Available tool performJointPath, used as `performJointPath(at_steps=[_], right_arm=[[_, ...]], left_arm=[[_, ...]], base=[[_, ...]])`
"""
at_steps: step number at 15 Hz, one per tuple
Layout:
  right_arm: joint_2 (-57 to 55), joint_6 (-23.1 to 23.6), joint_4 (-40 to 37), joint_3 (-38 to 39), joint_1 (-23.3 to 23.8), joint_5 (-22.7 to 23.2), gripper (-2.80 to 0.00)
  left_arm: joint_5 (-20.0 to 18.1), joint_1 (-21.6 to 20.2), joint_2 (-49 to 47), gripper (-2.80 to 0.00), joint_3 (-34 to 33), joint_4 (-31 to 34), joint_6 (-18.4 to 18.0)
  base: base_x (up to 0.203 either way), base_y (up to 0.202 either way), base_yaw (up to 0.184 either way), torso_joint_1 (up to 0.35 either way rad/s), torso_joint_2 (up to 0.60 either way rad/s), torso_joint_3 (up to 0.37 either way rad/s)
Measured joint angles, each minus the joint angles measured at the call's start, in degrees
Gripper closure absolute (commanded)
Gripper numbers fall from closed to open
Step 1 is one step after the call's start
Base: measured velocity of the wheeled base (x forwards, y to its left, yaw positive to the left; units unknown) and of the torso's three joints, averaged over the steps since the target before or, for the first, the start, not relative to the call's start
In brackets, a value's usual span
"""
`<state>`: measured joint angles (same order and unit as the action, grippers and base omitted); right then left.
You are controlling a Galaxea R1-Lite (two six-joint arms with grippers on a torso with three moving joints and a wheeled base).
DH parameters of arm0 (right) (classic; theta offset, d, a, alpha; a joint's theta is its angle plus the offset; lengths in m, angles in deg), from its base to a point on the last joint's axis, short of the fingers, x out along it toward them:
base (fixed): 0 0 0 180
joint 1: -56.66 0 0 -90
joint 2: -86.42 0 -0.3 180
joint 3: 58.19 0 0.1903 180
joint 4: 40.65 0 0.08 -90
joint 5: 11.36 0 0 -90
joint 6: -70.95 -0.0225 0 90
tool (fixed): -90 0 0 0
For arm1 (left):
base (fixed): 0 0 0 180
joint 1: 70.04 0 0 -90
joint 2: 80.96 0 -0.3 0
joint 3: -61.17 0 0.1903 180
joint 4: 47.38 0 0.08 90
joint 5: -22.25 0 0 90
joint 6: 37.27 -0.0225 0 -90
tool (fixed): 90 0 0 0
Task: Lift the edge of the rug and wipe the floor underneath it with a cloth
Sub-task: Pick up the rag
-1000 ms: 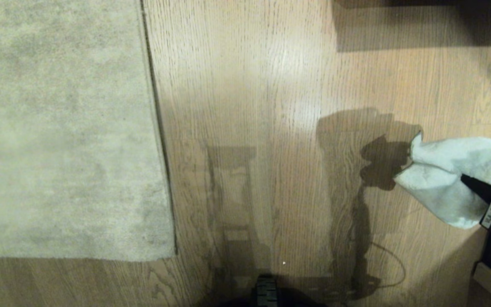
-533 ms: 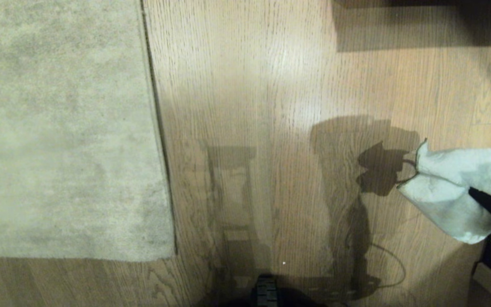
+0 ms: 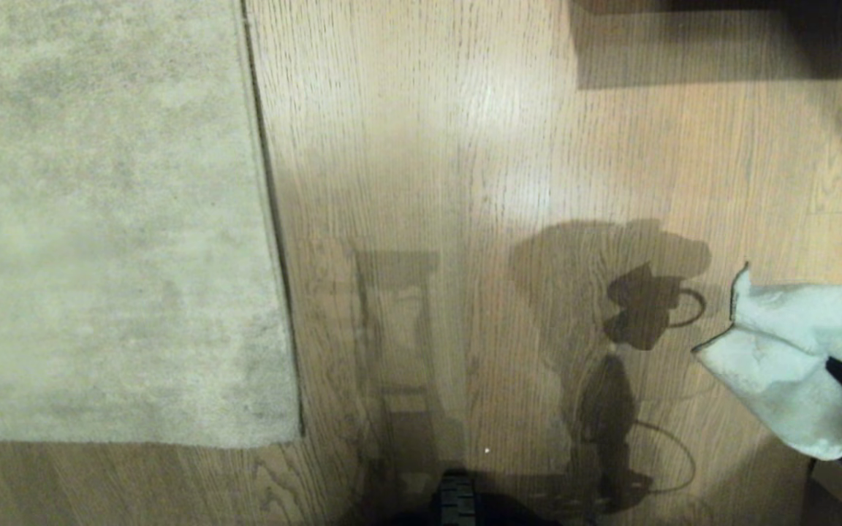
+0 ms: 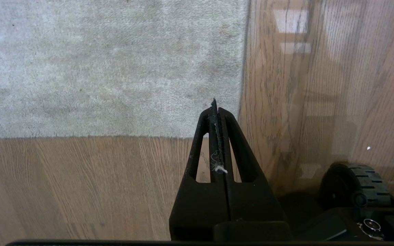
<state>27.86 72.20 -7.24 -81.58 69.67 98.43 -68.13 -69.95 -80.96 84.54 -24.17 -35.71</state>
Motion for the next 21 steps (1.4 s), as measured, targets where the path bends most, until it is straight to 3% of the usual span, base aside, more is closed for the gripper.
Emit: performJointPath(at_steps=[12, 17, 21], right_arm=[[34.97, -0.87, -35.64, -0.02, 0.01, -1.30, 0.00], [41.50, -0.03, -42.15, 0.02, 0.00, -12.30, 0.00], [42.33, 0.84, -51.55, -0.52, 0.00, -13.20, 0.00]], left_arm=[[0.05, 0.00, 0.00, 0.00, 0.00, 0.00, -0.02], [0.12, 0.00, 0.00, 0.00, 0.00, 0.00, -0.02], [0.16, 0.00, 0.00, 0.00, 0.00, 0.00, -0.02]], base=[[0.000, 0.000, 0.000, 0.000, 0.00, 0.000], [0.000, 0.000, 0.000, 0.000, 0.00, 0.000], [0.000, 0.000, 0.000, 0.000, 0.00, 0.000]])
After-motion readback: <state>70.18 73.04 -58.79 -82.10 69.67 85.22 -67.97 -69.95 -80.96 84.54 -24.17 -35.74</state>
